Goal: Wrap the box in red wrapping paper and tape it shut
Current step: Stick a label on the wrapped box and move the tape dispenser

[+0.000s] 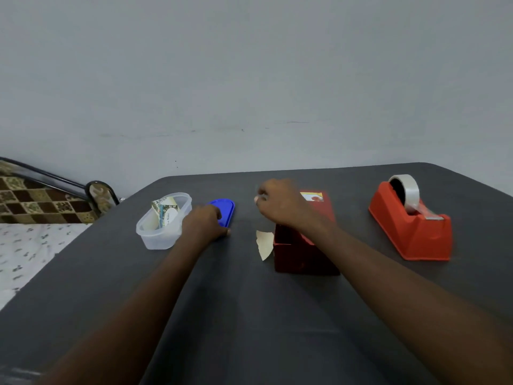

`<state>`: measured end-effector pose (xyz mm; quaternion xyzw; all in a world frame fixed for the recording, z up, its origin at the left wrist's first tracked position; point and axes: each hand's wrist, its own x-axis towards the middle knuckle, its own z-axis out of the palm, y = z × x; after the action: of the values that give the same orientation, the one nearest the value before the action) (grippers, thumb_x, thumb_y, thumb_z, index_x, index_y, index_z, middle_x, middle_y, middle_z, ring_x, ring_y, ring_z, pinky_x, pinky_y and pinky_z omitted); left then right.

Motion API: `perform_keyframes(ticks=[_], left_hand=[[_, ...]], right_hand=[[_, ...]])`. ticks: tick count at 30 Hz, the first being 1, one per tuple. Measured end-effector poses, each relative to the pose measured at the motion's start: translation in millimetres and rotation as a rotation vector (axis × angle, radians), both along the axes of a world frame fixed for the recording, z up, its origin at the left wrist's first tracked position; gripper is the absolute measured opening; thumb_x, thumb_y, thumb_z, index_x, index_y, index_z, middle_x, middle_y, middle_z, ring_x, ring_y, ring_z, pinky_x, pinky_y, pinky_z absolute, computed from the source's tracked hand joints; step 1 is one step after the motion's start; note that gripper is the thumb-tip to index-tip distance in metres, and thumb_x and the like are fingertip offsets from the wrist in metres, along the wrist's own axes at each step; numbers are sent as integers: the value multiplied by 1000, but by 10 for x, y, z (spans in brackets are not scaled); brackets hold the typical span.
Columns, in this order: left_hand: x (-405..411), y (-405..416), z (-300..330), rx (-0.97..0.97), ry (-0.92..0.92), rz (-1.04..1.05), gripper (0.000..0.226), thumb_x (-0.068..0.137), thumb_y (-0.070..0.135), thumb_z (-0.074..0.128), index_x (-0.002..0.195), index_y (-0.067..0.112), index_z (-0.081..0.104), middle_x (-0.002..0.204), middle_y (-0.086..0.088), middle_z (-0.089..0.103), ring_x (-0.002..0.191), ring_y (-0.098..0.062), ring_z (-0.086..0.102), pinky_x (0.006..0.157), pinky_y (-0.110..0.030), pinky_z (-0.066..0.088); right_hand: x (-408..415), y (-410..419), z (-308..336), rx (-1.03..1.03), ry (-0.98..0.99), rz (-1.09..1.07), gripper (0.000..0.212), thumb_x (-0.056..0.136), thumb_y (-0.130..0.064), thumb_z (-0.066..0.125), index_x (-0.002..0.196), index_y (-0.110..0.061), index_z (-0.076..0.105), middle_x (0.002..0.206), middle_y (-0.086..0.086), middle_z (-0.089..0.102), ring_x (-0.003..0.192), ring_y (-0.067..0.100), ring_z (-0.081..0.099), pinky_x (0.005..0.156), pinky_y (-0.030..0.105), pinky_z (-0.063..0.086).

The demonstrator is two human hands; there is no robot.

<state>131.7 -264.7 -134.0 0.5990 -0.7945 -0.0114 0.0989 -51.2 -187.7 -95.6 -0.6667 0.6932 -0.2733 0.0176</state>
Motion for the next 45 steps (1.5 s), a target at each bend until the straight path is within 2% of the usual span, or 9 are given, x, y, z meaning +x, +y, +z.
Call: perform_keyframes(ticks=[7, 11, 15, 17, 26, 30, 33, 37, 45], left_hand=[[159, 62, 140, -124, 137, 21, 17, 77, 25, 69, 92, 17, 73, 93, -5, 71, 88, -25, 65, 73, -31, 51], [513, 26, 372, -146, 545, 119, 13, 74, 18, 67, 72, 5, 71, 70, -12, 68, 71, -31, 66, 61, -33, 51], [845, 50, 571, 112, 1106, 178, 15, 76, 2, 68, 77, -13, 66, 71, -23, 65, 71, -34, 71, 61, -37, 62], [967, 61, 672, 178, 1204, 197, 8, 80, -2, 67, 77, -9, 64, 74, -20, 65, 65, -29, 71, 58, -34, 61], [1556, -128, 567, 145, 943, 310, 17, 85, 11, 74, 101, 4, 72, 94, -17, 66, 67, -26, 67, 56, -36, 62], [1648, -225, 399, 177, 814, 340, 23, 82, 14, 78, 102, 3, 75, 77, -16, 64, 56, -22, 58, 48, -27, 57], [1617, -282, 358, 176, 814, 320, 24, 81, 17, 79, 102, 6, 75, 73, -15, 64, 54, -20, 54, 49, -24, 55], [1571, -330, 361, 182, 834, 302, 28, 82, 19, 79, 107, 8, 74, 71, -11, 63, 56, -17, 53, 64, -29, 57], [1456, -291, 405, 210, 841, 283, 25, 80, 17, 80, 103, 7, 74, 73, -12, 65, 56, -18, 54, 65, -29, 56]], right_hand=[[463, -135, -7, 52, -172, 3, 23, 86, -18, 55, 79, 1, 66, 78, 12, 69, 74, 29, 64, 67, 35, 55], [722, -287, -33, 219, -492, 24, 23, 78, -8, 49, 81, 8, 64, 72, 20, 73, 63, 37, 73, 69, 44, 63], [985, -439, -50, 350, -805, -32, 16, 89, -7, 49, 102, 3, 51, 80, 20, 71, 64, 37, 72, 60, 37, 62], [1126, -538, -40, 308, -921, -22, 21, 91, -6, 53, 109, 4, 52, 80, 19, 71, 65, 35, 73, 62, 38, 63], [1815, -855, 13, 177, -718, 54, 12, 86, -10, 63, 89, 1, 67, 64, 12, 72, 53, 23, 70, 63, 33, 63], [1874, -892, -67, 168, -599, 48, 11, 78, -7, 59, 75, 0, 67, 58, 10, 69, 48, 19, 66, 57, 30, 60], [1855, -891, -88, 118, -502, 11, 11, 71, -14, 61, 76, -3, 63, 70, 8, 69, 65, 24, 69, 56, 32, 58], [1781, -849, -104, 58, -460, -39, 24, 73, -15, 66, 67, -13, 43, 66, 1, 51, 65, 21, 54, 45, 25, 31], [1750, -798, -143, 88, -571, -74, 8, 78, -16, 60, 83, -10, 57, 51, 1, 64, 41, 11, 62, 42, 18, 38]])
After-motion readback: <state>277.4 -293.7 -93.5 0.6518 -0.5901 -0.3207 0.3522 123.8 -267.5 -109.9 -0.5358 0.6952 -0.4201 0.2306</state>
